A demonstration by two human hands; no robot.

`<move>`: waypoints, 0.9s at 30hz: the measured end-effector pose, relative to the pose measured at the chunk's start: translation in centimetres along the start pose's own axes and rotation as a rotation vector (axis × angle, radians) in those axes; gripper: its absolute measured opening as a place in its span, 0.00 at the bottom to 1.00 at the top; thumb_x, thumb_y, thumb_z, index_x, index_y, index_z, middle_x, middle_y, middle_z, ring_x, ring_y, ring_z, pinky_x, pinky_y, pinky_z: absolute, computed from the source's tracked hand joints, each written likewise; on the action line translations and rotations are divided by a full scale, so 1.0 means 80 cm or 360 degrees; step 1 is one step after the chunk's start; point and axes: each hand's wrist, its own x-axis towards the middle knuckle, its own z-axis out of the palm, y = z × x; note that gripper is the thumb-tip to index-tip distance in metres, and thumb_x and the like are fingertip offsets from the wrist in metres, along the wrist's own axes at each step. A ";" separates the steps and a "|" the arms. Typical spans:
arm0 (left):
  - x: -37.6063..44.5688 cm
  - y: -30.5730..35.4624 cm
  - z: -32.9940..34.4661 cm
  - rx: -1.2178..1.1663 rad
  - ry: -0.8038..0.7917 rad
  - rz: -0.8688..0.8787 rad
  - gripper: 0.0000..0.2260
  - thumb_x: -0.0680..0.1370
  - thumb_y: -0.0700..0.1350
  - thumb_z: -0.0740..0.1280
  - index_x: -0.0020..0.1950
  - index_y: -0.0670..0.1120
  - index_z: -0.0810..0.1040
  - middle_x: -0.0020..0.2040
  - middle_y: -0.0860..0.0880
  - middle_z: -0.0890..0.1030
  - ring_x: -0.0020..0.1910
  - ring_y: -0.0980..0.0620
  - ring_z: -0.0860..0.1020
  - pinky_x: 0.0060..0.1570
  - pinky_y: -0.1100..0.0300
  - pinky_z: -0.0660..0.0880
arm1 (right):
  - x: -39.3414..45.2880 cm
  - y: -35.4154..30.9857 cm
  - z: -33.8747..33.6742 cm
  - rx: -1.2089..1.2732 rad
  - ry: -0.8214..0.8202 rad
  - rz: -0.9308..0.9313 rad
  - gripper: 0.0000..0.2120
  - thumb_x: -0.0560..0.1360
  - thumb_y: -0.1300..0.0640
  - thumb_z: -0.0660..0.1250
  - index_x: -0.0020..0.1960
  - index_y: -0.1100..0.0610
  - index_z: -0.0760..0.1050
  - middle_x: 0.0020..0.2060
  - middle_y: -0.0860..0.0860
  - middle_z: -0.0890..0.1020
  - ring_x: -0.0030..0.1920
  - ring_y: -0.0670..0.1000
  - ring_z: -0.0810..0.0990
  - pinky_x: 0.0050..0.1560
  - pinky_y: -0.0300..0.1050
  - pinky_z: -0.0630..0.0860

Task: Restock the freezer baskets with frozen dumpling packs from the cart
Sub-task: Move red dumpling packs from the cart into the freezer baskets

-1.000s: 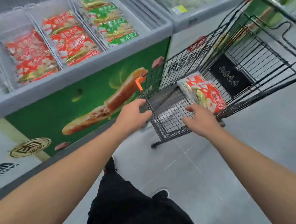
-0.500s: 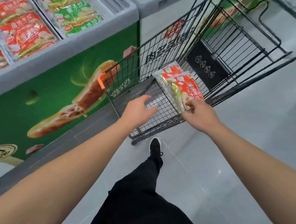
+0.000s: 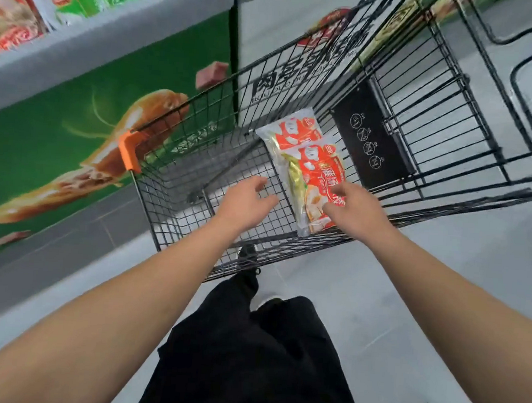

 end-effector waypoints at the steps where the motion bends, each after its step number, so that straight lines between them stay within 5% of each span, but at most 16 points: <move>1: 0.010 0.003 0.005 -0.0021 -0.0002 -0.0038 0.25 0.79 0.52 0.66 0.76 0.47 0.69 0.73 0.50 0.74 0.69 0.49 0.74 0.69 0.55 0.69 | 0.014 0.005 -0.001 0.0013 -0.0023 0.0010 0.22 0.75 0.52 0.68 0.68 0.58 0.74 0.65 0.55 0.78 0.65 0.56 0.75 0.61 0.46 0.70; 9: 0.079 0.010 0.057 -0.0227 -0.0020 -0.0294 0.25 0.79 0.50 0.67 0.74 0.45 0.71 0.71 0.48 0.75 0.69 0.49 0.73 0.69 0.56 0.68 | 0.101 0.050 -0.002 0.0061 -0.0254 0.0076 0.20 0.74 0.53 0.70 0.65 0.56 0.74 0.58 0.49 0.80 0.59 0.53 0.78 0.53 0.42 0.67; 13: 0.129 0.021 0.095 -0.0366 -0.0011 -0.0456 0.24 0.78 0.49 0.69 0.73 0.42 0.72 0.68 0.46 0.77 0.67 0.47 0.76 0.68 0.54 0.71 | 0.149 0.084 -0.006 0.0074 -0.0374 0.0094 0.14 0.74 0.55 0.71 0.56 0.51 0.71 0.51 0.47 0.77 0.52 0.50 0.76 0.51 0.42 0.67; 19: 0.209 0.035 0.149 -0.0550 0.0117 -0.0710 0.26 0.77 0.52 0.72 0.71 0.43 0.72 0.62 0.48 0.78 0.63 0.48 0.76 0.64 0.52 0.73 | 0.231 0.123 0.012 0.0130 -0.0523 0.0152 0.16 0.72 0.59 0.71 0.49 0.45 0.67 0.53 0.50 0.80 0.55 0.53 0.78 0.55 0.47 0.73; 24: 0.269 0.032 0.187 -0.0526 0.0232 -0.0747 0.25 0.75 0.51 0.74 0.67 0.43 0.71 0.56 0.51 0.77 0.55 0.53 0.76 0.52 0.60 0.71 | 0.282 0.150 0.049 0.0189 -0.0610 0.0262 0.27 0.68 0.55 0.72 0.64 0.52 0.66 0.56 0.50 0.80 0.56 0.52 0.79 0.59 0.52 0.76; 27: 0.287 0.018 0.199 -0.0635 0.0255 -0.0883 0.16 0.71 0.53 0.74 0.52 0.50 0.72 0.49 0.49 0.80 0.46 0.47 0.81 0.42 0.54 0.77 | 0.294 0.167 0.075 0.0151 -0.0631 0.0316 0.34 0.63 0.52 0.71 0.68 0.52 0.65 0.57 0.50 0.79 0.55 0.52 0.79 0.60 0.52 0.76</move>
